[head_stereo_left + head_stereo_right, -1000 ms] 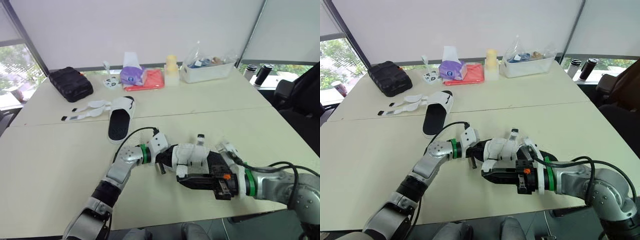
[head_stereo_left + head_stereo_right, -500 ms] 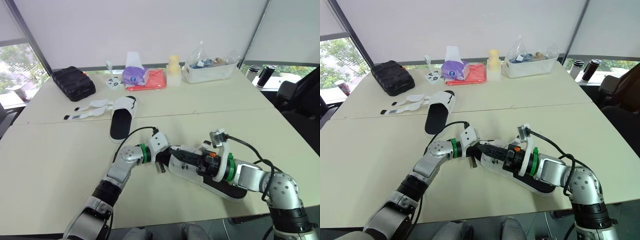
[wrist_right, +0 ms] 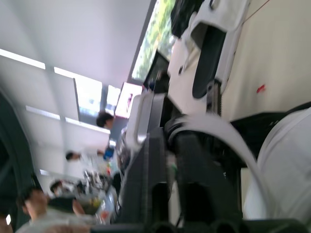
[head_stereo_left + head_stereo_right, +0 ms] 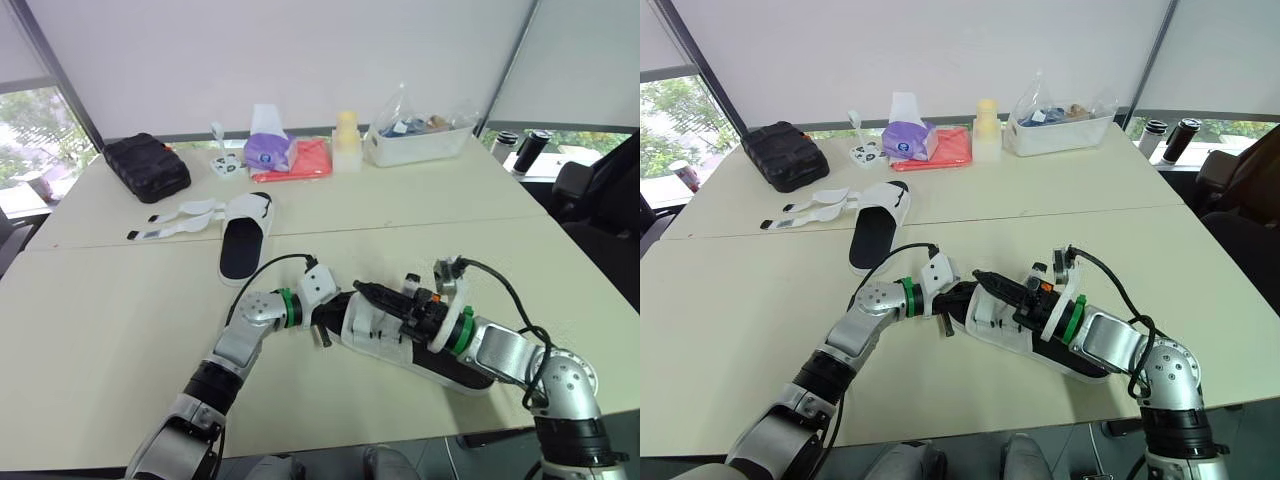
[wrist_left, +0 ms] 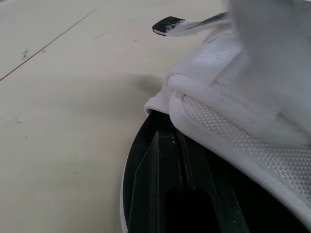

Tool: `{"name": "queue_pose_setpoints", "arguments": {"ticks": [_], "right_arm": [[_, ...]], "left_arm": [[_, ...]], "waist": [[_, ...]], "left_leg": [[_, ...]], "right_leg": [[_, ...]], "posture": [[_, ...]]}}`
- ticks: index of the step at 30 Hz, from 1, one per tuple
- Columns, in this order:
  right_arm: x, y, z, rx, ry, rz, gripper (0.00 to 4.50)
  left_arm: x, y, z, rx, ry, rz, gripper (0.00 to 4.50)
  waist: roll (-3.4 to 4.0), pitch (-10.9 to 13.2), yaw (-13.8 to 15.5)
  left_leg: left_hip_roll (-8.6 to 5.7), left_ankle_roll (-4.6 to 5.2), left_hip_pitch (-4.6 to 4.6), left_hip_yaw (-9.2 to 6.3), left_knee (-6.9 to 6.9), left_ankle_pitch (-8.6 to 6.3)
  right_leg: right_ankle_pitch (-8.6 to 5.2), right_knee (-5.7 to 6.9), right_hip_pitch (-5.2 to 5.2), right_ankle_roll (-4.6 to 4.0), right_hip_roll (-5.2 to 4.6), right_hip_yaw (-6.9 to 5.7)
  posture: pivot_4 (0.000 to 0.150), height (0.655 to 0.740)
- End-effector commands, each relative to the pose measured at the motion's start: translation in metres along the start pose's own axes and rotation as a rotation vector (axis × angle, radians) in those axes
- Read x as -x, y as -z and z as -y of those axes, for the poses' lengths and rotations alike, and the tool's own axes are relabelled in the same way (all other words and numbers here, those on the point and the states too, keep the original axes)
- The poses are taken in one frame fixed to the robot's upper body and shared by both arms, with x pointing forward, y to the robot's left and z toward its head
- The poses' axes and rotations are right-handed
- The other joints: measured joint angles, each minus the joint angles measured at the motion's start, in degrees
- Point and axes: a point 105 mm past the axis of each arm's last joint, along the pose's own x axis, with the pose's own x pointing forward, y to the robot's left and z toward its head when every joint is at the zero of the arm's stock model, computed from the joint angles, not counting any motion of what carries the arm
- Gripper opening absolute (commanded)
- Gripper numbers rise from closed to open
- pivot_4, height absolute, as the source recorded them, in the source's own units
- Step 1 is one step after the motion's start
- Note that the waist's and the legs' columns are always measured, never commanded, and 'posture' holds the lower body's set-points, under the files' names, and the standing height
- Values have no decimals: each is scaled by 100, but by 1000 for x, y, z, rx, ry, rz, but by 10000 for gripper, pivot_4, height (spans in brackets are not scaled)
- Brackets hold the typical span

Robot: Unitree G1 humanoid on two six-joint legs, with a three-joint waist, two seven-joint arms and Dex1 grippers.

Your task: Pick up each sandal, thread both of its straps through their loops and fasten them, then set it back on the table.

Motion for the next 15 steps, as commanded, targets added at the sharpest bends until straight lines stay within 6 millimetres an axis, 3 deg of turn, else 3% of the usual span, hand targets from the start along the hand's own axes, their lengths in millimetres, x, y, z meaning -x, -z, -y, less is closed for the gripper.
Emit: {"name": "queue_pose_setpoints", "arguments": {"ticks": [1,5,11,15], "right_arm": [[3,-11,1,27,38,50,24424],[1,-26,-5,137,67,68,44372],[-5,-62,-58,653,-11,2,44372],[-16,-66,-41,1025,104,-150,44372]], "left_arm": [[0,3,3,-1,10,-14,0],[0,3,3,-1,10,-14,0],[0,3,3,-3,12,-16,0],[-2,2,3,-2,15,-12,0]], "waist": [[1,-1,-6],[2,-1,-6],[10,1,-10],[7,1,-8]], "left_leg": [[0,0,0,0,0,0],[2,0,2,0,0,0],[1,1,-4,5,0,0],[6,0,-1,4,-2,0]], "right_leg": [[0,0,0,0,0,1],[0,1,0,0,2,1],[0,0,-5,1,4,1],[-1,-2,-3,1,9,-2]], "posture": [[1500,7400],[1500,7400],[1500,7400],[1500,7400]]}}
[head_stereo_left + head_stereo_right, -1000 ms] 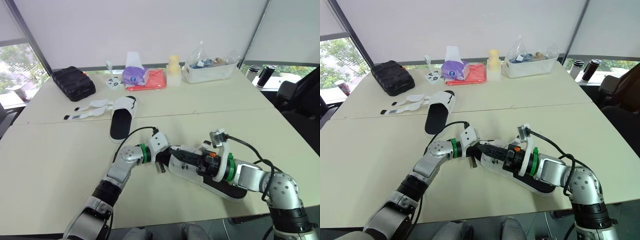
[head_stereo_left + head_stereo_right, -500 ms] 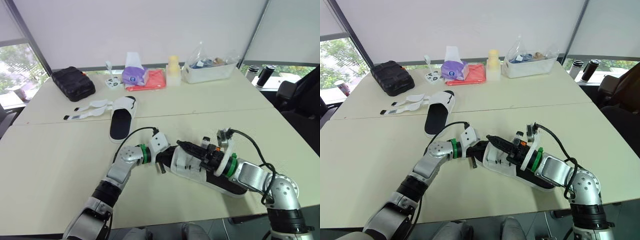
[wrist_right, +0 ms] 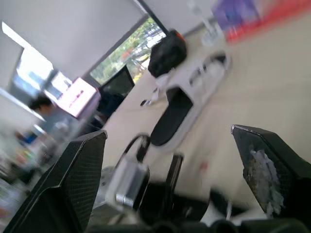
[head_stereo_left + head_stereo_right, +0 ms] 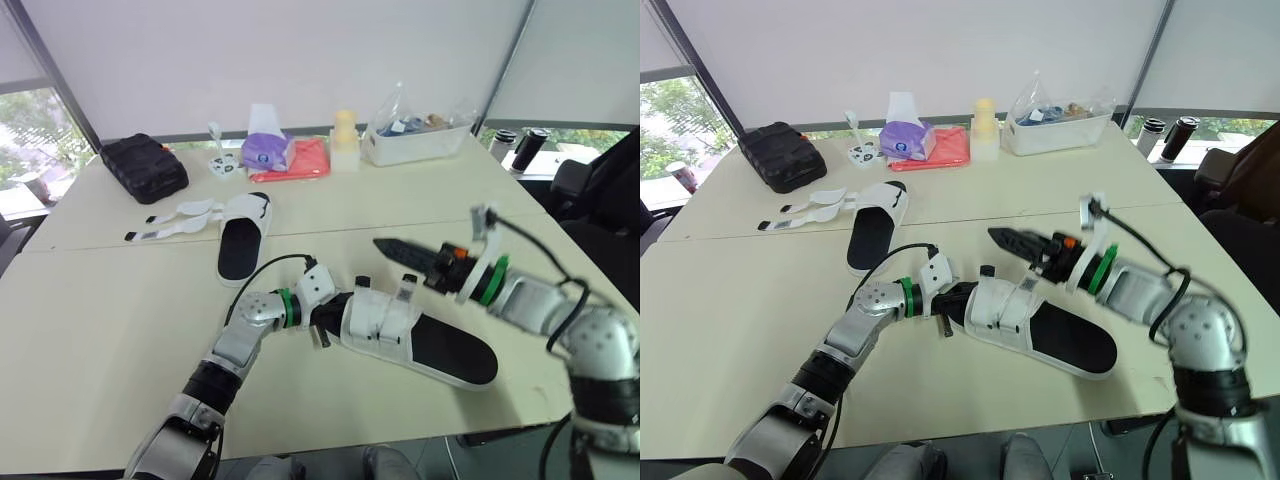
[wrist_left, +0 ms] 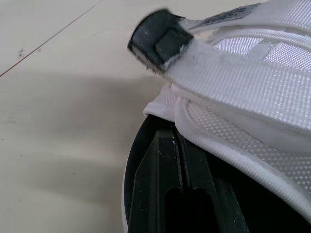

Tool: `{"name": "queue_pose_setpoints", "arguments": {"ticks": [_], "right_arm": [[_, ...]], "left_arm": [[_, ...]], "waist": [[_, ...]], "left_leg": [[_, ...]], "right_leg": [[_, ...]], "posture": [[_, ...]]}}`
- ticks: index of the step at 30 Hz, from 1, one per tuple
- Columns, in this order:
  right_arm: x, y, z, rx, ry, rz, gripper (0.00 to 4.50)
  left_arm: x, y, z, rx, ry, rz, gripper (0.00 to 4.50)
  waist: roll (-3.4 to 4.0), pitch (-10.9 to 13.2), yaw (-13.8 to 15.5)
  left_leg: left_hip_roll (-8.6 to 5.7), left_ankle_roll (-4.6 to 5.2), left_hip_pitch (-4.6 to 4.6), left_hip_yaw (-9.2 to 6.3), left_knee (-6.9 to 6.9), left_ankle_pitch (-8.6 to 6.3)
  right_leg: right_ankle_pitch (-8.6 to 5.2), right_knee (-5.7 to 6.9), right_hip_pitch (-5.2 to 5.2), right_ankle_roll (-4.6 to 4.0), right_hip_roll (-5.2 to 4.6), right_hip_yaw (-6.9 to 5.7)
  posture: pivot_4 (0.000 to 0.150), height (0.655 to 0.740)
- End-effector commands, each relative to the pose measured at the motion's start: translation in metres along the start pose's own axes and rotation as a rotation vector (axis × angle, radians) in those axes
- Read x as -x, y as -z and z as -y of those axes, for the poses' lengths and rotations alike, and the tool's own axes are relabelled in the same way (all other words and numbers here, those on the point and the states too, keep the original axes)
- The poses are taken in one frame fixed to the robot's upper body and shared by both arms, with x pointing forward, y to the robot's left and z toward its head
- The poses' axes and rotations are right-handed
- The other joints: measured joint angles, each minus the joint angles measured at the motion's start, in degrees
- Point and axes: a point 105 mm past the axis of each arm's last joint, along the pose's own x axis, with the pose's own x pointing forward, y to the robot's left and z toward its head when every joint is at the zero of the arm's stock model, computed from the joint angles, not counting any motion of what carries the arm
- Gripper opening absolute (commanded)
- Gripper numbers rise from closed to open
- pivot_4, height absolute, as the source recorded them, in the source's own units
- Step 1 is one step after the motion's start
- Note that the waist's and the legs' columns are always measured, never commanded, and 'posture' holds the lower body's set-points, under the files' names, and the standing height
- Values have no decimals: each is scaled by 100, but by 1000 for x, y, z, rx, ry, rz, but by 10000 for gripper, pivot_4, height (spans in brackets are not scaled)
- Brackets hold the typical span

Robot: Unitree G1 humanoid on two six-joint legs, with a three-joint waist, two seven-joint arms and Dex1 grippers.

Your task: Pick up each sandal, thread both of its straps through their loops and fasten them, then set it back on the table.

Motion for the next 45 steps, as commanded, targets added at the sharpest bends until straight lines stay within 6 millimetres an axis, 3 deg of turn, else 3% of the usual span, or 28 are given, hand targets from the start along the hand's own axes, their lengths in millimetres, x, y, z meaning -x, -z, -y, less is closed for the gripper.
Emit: {"name": "queue_pose_setpoints", "arguments": {"ticks": [1,5,11,14,20,21,26,30,36,40,45], "right_arm": [[-8,22,4,225,-19,-139,44372],[-16,49,0,211,-130,-253,44372],[-23,65,7,126,-162,-297,44372],[-26,66,7,75,-179,-301,35378],[-27,63,4,55,-189,-296,3941],[-26,61,3,52,-194,-288,408],[-18,32,-6,-6,-238,-137,408],[-13,23,6,-32,-158,-64,408],[-12,44,28,-22,-10,-126,408],[-8,74,53,39,138,-286,408],[-5,91,61,107,173,-378,408]], "left_arm": [[-4,2,3,-2,16,-8,0],[-7,1,3,-2,15,-2,0],[-6,0,2,-2,7,2,0],[-4,2,2,-2,0,-2,0],[-4,3,2,-1,-6,-2,0],[-4,2,2,0,-6,-1,0],[-4,2,2,0,-7,-1,0],[-4,3,3,3,0,-2,0],[-7,3,5,1,9,-1,0],[-7,3,4,-2,7,-2,0],[-6,3,3,-2,4,-3,0]], "waist": [[-4,1,6],[-4,1,12],[-4,1,26],[-3,1,18],[-3,1,18],[-3,1,18],[-3,1,18],[-3,1,17],[-3,1,13],[-2,1,9],[-3,0,7]], "left_leg": [[0,0,-1,-1,0,0],[-3,-1,-2,1,0,0],[-7,-1,-3,-4,2,1],[-8,-2,-3,-3,2,1],[-8,-2,-5,-4,1,0],[-8,-2,-5,-4,1,0],[-8,-2,-5,-4,1,0],[-8,-2,-5,-5,1,0],[-8,-2,-5,-4,1,0],[-8,-2,-4,-4,1,0],[-8,-3,3,-3,1,1]], "right_leg": [[0,-1,1,0,0,-1],[0,-2,1,0,-5,0],[1,-2,0,-2,-10,0],[1,-2,0,-2,-11,0],[1,-2,-2,-2,-11,0],[1,-2,-2,-2,-11,0],[1,-1,-2,-2,-11,0],[1,-1,-2,-2,-11,0],[1,-1,-3,-2,-11,0],[1,1,-3,-2,-11,0],[1,1,2,-2,-10,0]], "posture": [[1500,7400],[1500,7400],[1500,7400],[1500,7400],[1500,7400],[1500,7400],[1500,7400],[1500,7400],[1500,7400],[1500,7400],[1500,7400]]}}
